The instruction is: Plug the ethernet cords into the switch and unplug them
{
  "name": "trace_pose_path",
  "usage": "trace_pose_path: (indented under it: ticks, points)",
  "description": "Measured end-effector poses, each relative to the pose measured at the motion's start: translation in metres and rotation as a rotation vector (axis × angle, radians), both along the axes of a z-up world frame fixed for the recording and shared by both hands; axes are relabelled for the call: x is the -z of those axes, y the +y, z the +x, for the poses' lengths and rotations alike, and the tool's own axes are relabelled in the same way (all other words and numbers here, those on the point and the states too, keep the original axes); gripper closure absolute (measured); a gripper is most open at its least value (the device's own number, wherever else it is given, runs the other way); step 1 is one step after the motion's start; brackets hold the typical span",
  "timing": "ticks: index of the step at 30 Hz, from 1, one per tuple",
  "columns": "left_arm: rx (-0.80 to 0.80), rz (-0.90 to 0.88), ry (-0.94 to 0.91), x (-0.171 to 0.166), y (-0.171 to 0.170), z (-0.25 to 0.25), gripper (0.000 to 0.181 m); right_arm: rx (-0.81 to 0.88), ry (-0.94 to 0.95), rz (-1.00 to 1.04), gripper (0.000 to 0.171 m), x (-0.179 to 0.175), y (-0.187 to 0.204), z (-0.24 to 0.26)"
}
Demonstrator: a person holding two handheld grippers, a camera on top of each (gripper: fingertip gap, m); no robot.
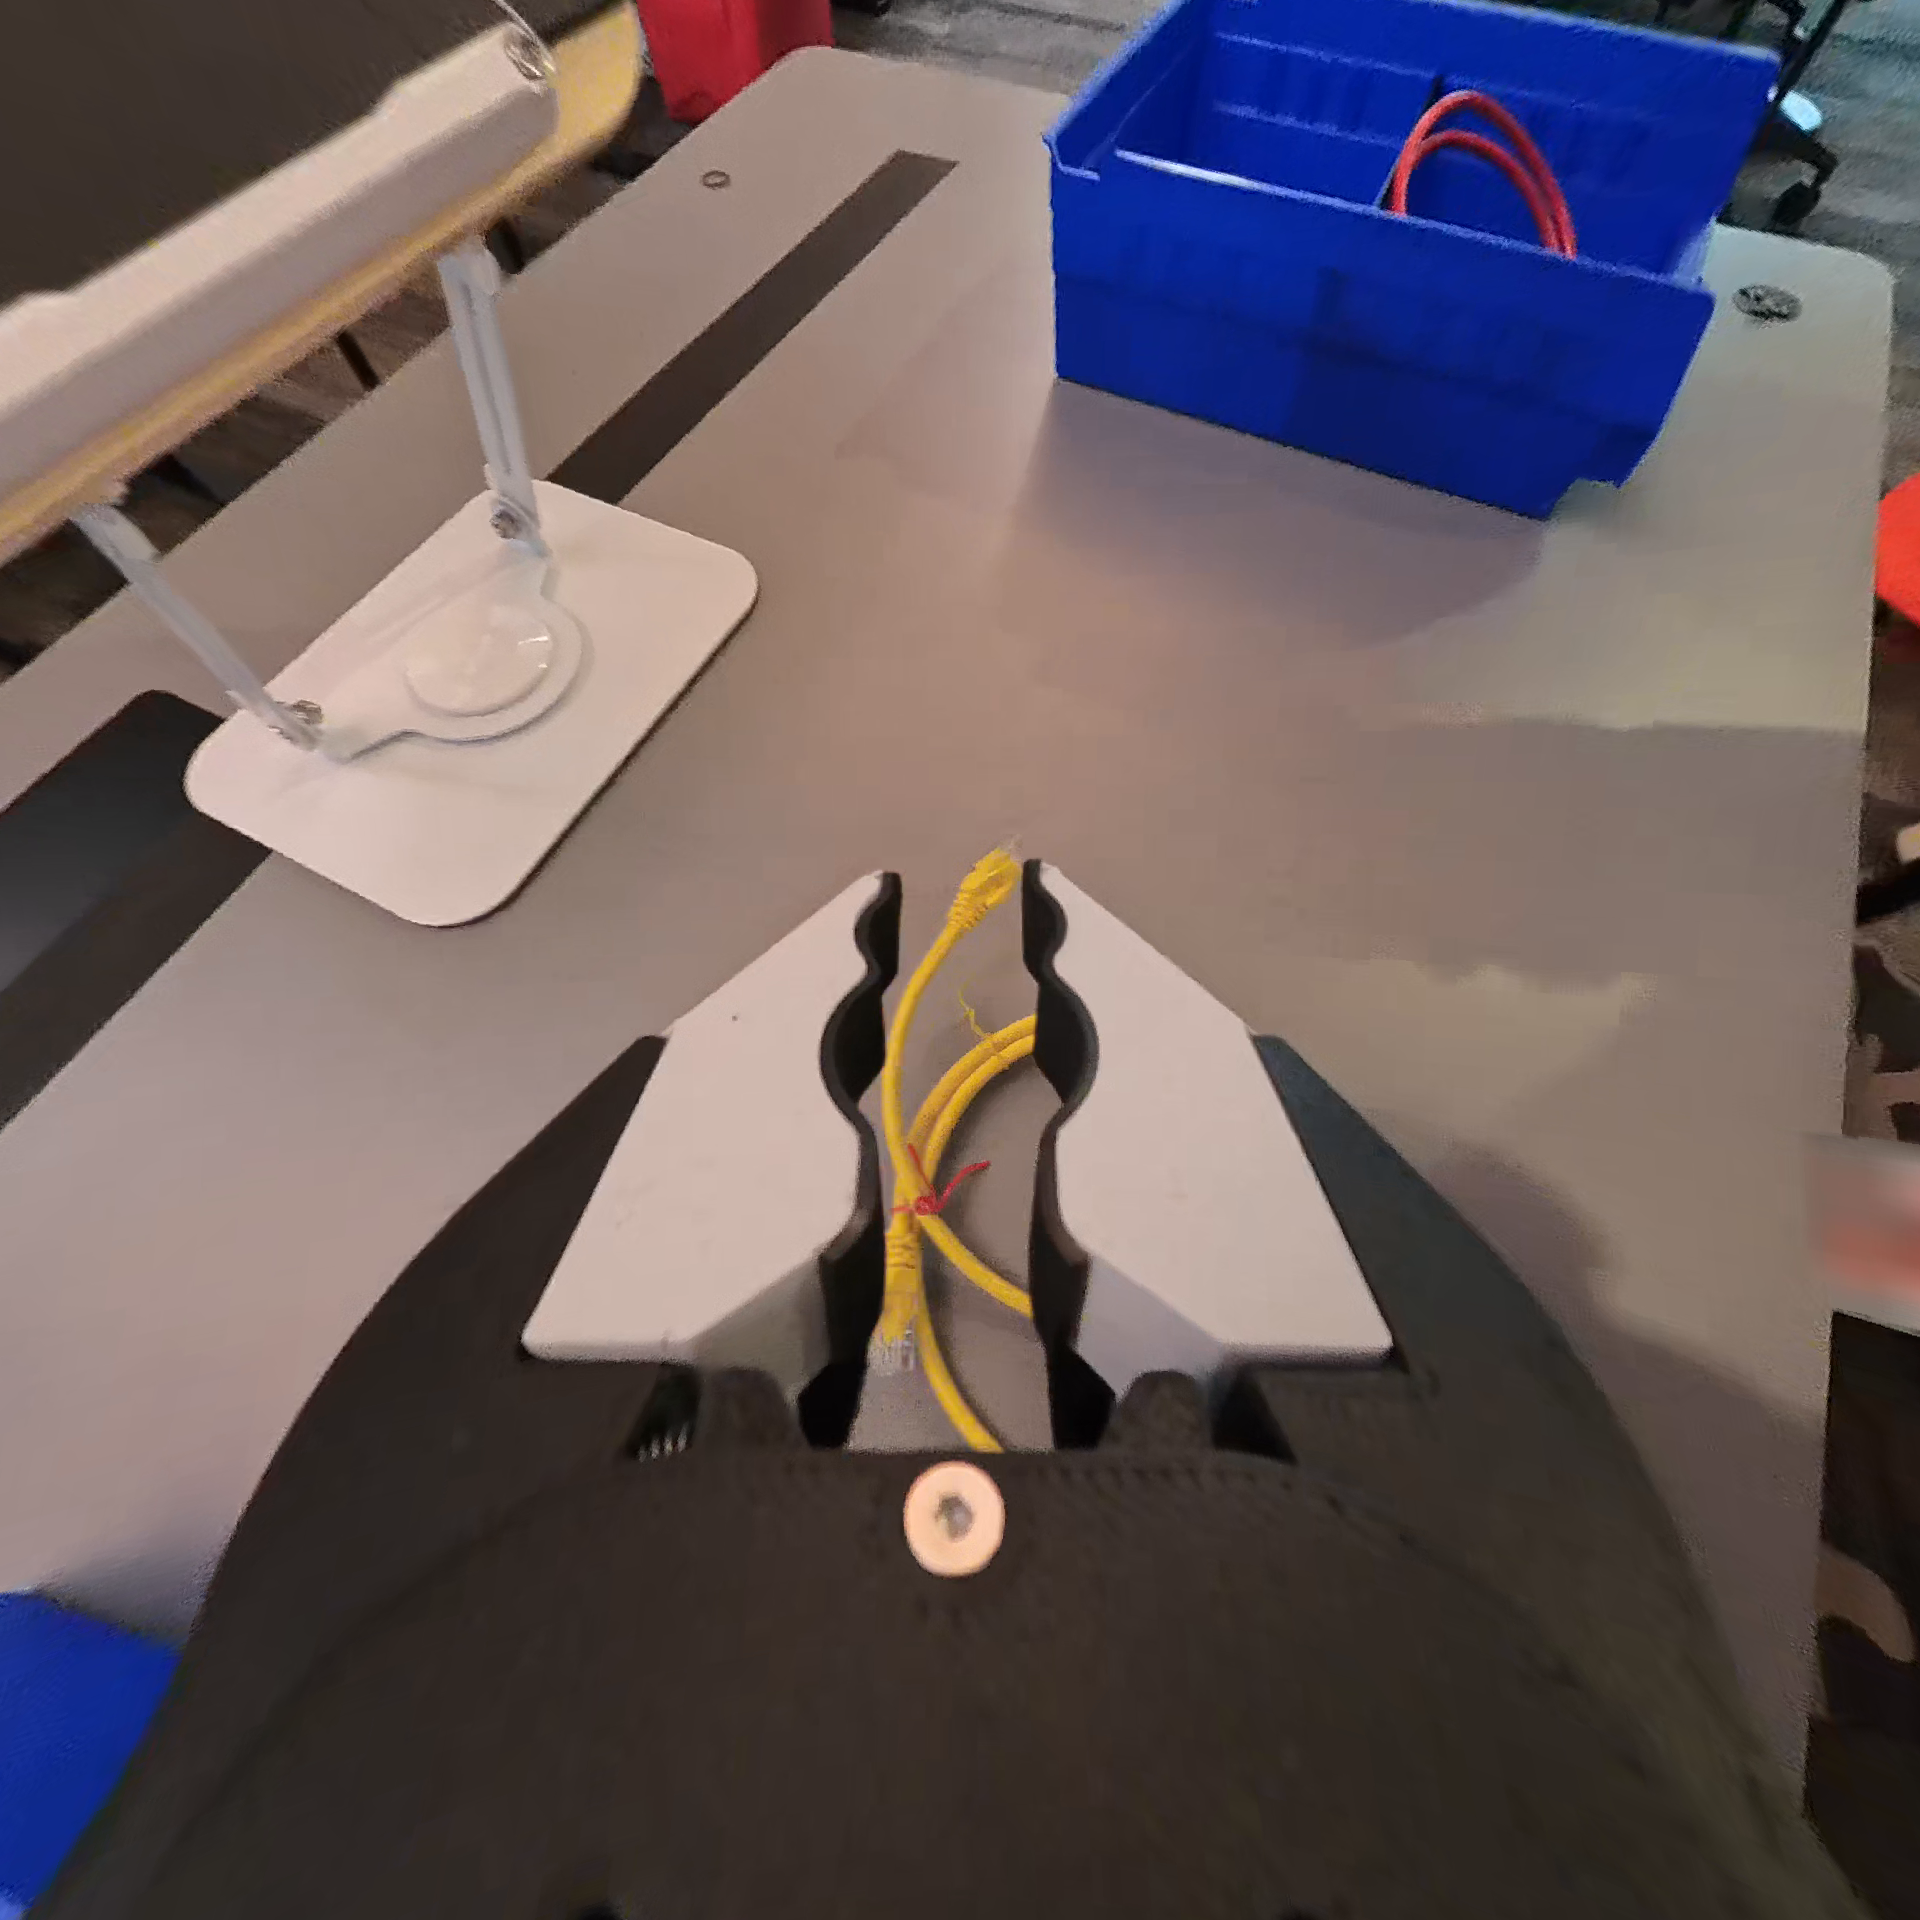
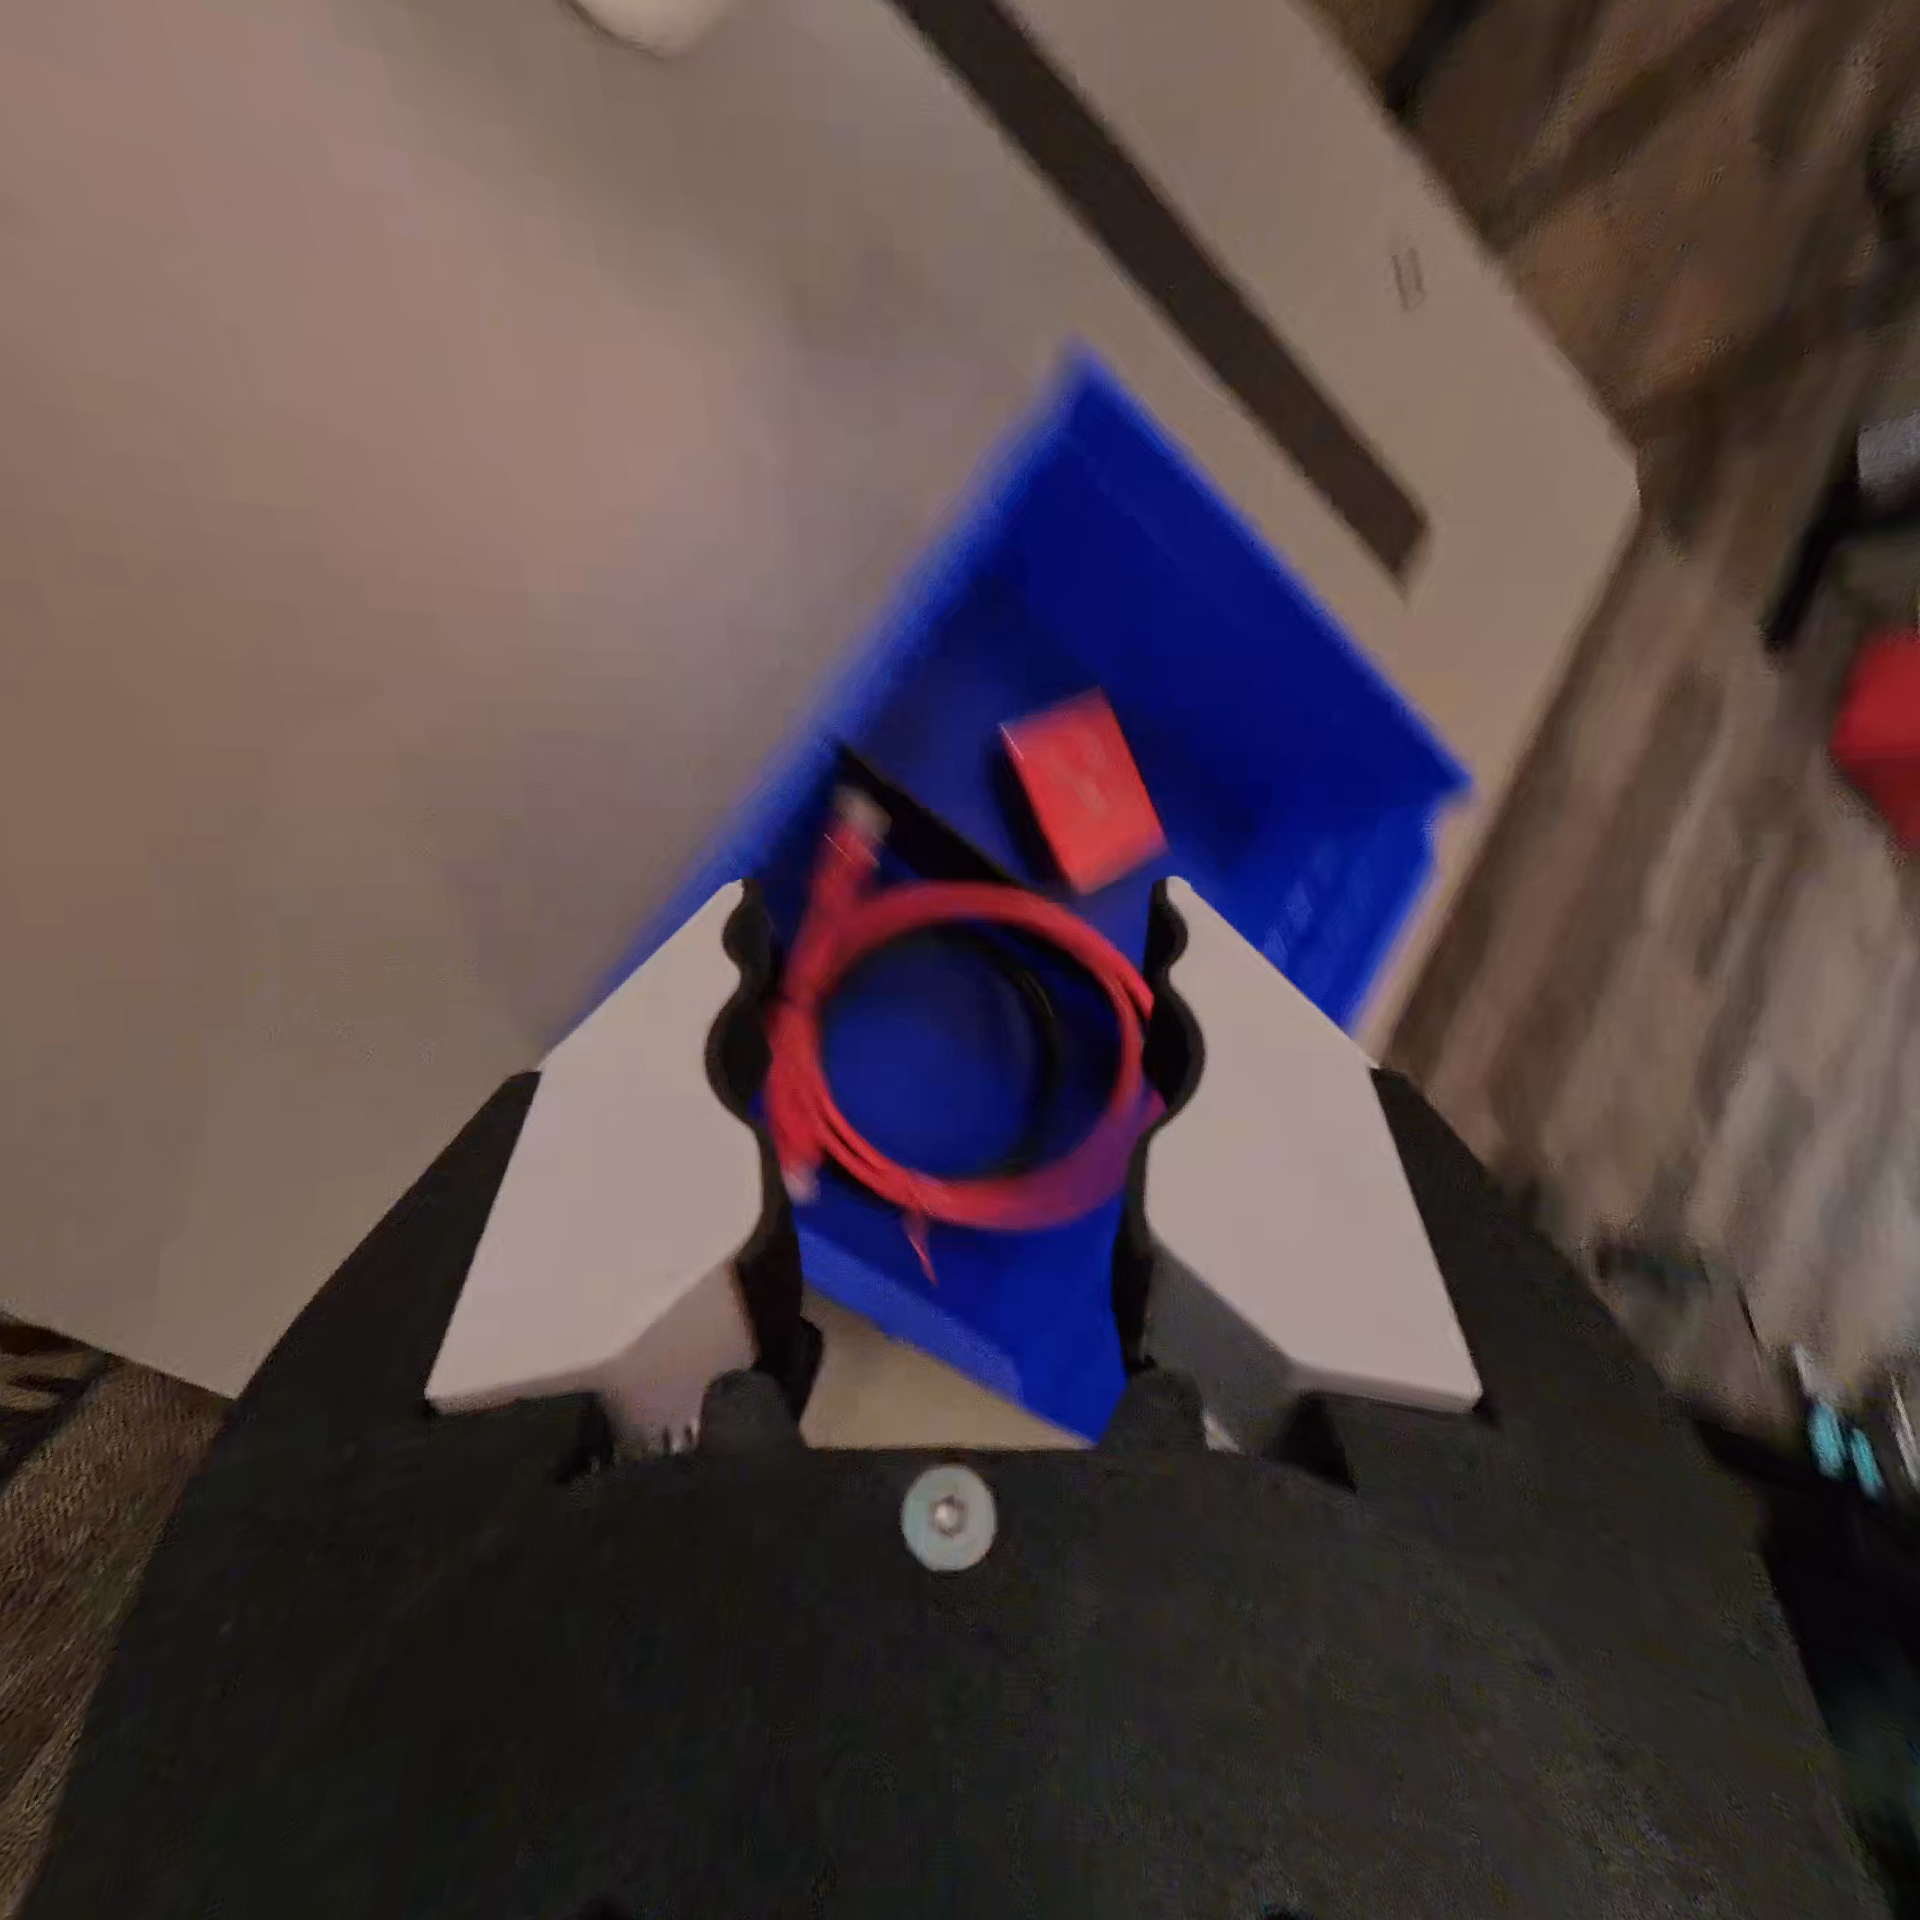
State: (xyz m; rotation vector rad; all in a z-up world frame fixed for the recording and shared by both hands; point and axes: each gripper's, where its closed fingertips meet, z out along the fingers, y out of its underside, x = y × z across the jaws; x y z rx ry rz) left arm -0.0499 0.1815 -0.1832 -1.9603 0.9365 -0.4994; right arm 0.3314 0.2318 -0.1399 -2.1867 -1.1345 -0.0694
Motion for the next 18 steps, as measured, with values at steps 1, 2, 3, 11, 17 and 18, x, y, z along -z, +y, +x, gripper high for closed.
trace_pose_path:
  ticks: [1, 2, 3, 11, 17, 18]
  points:
    - [-0.015, 0.011, -0.008, -0.005, 0.002, -0.003, 0.161, -0.099, 0.051, 0.012, 0.102, -0.008, -0.011, -0.041]
    - [-0.034, 0.026, -0.014, -0.011, 0.004, -0.007, 0.162, -0.2, 0.091, 0.012, 0.104, -0.01, -0.024, -0.082]
    - [-0.048, 0.043, -0.019, -0.017, 0.005, -0.01, 0.162, -0.3, 0.121, 0.005, 0.108, -0.008, -0.037, -0.123]
    - [-0.121, 0.161, -0.001, -0.056, 0.004, -0.036, 0.165, -0.75, 0.118, -0.094, 0.104, 0.085, -0.082, -0.351]
    - [-0.135, 0.189, -0.007, -0.067, 0.005, -0.047, 0.166, -0.831, -0.118, -0.076, 0.114, 0.159, -0.054, -0.401]
    - [-0.138, 0.192, -0.003, -0.067, 0.005, -0.048, 0.166, -0.829, -0.144, -0.092, 0.12, 0.169, -0.051, -0.403]
